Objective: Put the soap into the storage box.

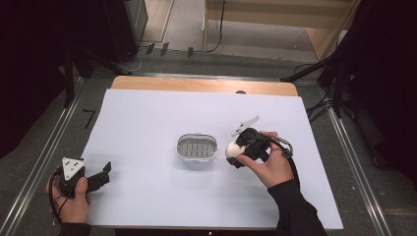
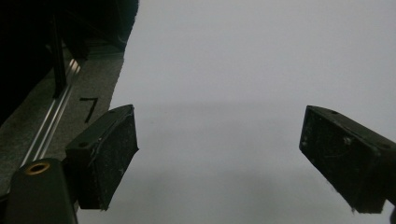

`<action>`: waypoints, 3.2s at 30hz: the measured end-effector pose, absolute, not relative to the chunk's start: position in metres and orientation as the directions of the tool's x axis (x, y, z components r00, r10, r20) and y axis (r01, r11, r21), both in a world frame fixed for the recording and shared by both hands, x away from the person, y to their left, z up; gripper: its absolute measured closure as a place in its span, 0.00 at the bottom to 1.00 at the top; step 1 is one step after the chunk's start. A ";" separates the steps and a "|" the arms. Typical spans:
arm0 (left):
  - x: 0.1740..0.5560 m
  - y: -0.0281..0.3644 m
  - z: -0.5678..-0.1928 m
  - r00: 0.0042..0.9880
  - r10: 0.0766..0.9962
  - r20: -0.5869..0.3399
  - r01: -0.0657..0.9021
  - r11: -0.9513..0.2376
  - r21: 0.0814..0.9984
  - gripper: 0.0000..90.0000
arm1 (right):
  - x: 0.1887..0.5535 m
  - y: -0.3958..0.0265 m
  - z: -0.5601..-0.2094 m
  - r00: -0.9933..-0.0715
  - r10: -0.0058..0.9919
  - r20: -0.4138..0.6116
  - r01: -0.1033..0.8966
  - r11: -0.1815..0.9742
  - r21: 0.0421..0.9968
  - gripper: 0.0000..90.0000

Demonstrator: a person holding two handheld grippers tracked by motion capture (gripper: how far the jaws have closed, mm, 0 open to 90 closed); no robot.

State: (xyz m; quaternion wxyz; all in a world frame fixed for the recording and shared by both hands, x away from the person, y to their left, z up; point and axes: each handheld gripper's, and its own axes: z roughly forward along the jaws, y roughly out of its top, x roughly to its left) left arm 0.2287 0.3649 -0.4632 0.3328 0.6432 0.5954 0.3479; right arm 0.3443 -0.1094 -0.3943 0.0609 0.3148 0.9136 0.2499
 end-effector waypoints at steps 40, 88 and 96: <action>0.229 0.365 -0.463 0.052 0.998 0.047 0.533 -0.067 0.843 0.14 | 0.356 -0.059 -0.377 -0.835 0.547 0.054 0.491 0.697 0.522 0.28; 0.229 0.366 -0.463 0.051 0.998 0.046 0.533 -0.066 0.844 0.14 | 0.369 -0.006 -0.404 -0.845 0.521 0.120 0.511 0.719 0.472 0.28; 0.229 0.365 -0.463 0.049 0.998 0.047 0.531 -0.066 0.845 0.14 | 0.370 -0.004 -0.405 -0.830 0.543 0.130 0.532 0.700 0.476 0.28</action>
